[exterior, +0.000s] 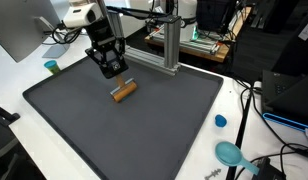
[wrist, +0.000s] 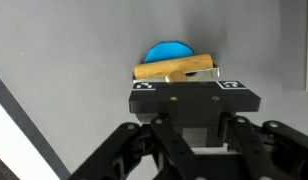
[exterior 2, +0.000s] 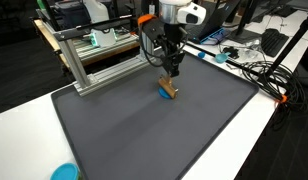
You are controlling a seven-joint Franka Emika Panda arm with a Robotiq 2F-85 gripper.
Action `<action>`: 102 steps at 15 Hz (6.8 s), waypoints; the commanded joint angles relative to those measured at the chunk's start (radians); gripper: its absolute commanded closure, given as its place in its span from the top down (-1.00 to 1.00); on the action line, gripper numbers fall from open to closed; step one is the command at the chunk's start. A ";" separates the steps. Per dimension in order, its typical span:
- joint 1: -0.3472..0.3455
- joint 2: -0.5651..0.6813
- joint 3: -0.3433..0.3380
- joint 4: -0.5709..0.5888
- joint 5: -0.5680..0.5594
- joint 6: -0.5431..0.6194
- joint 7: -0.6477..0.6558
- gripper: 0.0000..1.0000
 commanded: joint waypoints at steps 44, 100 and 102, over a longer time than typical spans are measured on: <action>0.218 0.151 -0.007 0.368 -0.408 -0.400 0.743 -0.57; 0.200 0.430 -0.008 0.544 -0.387 -0.507 0.694 -0.57; 0.199 0.436 -0.010 0.552 -0.387 -0.516 0.700 -0.57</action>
